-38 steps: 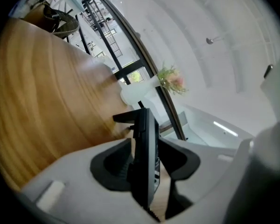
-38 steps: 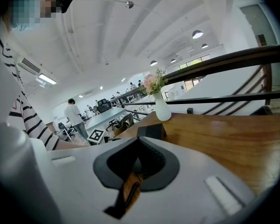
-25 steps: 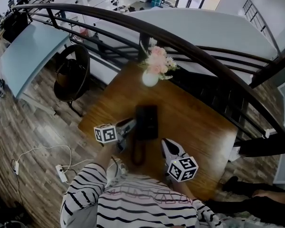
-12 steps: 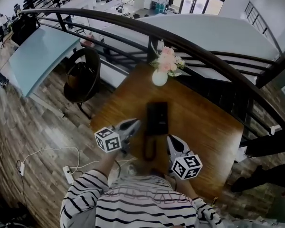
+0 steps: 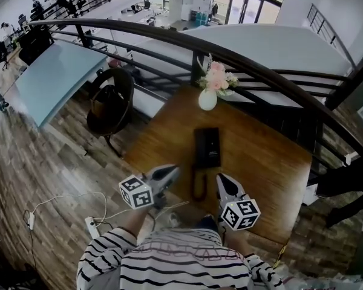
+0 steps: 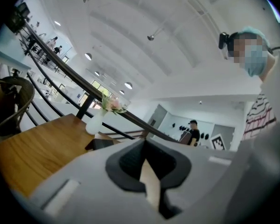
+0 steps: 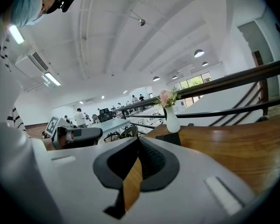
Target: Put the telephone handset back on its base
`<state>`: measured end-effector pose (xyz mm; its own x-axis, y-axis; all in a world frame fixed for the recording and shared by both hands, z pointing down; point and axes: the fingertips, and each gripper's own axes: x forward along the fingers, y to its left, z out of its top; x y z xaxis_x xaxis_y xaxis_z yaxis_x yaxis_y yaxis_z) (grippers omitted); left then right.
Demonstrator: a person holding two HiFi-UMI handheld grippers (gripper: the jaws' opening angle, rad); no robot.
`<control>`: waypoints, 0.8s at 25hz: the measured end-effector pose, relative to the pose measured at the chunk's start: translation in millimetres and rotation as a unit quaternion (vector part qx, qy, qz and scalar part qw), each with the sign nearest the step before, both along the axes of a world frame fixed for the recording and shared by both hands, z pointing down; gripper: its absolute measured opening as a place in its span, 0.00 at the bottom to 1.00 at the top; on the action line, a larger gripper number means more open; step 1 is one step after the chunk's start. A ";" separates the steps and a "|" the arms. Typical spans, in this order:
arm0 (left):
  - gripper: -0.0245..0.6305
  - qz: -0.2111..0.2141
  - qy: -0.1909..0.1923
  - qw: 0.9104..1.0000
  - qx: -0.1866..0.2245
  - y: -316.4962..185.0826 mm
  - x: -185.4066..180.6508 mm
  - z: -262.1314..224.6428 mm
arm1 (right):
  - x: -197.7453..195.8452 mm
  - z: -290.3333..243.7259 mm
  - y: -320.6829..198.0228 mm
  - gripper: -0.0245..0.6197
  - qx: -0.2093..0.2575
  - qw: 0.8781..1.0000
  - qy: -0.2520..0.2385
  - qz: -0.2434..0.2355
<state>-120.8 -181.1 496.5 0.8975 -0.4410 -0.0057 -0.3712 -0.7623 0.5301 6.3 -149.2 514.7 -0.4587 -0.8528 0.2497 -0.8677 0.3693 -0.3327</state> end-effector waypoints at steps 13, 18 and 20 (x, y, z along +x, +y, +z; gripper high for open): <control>0.04 -0.054 -0.011 0.998 0.008 65.5 41.5 -13.9 | 42.3 -6.6 59.6 0.04 -0.003 0.999 0.008 -0.050; 0.04 -0.069 -0.036 0.997 0.022 122.5 90.1 -14.9 | 89.1 -5.7 107.1 0.04 -0.003 0.997 0.008 -0.070; 0.04 -0.078 -0.038 0.996 0.021 122.5 77.4 -13.7 | 81.3 -4.7 105.2 0.04 -0.005 0.997 0.010 -0.077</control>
<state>-43.5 -58.6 482.8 0.8162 -0.5765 0.0382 -0.5250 -0.7124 0.4657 87.7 -44.0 510.0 -0.5787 -0.7704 0.2676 -0.8074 0.4950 -0.3210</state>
